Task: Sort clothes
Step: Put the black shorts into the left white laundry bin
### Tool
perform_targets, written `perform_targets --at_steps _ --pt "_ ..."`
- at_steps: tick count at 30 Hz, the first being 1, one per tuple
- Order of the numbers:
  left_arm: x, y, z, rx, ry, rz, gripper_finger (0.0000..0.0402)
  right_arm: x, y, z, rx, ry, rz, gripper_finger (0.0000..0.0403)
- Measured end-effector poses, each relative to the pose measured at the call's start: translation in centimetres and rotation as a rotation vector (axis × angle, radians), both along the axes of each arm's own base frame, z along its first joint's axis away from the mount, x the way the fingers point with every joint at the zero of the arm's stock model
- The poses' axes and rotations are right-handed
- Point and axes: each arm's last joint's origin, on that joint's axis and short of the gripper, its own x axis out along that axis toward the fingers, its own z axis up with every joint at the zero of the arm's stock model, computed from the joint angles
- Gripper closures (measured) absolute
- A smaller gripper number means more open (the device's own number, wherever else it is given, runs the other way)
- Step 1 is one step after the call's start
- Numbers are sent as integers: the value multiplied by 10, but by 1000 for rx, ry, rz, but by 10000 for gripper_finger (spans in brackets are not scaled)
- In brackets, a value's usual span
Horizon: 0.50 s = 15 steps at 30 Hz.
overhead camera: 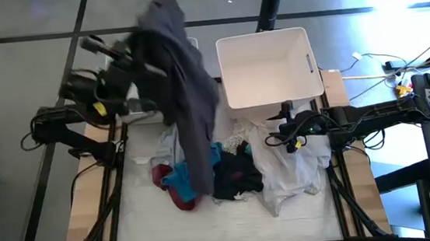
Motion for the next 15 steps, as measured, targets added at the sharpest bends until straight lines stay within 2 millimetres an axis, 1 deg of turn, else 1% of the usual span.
perform_targets --at_steps 4,8,12,15 --pt "-19 20 21 48 -45 134 383 1 0 1 -5 -14 -8 144" --pt "-39 45 35 95 -69 307 383 2 0 0 -6 -8 -9 144" --pt "-53 77 35 67 -116 419 383 3 0 -1 -7 0 -10 144" --pt "-60 106 28 -15 -100 444 379 5 0 -3 -15 -1 -24 144"
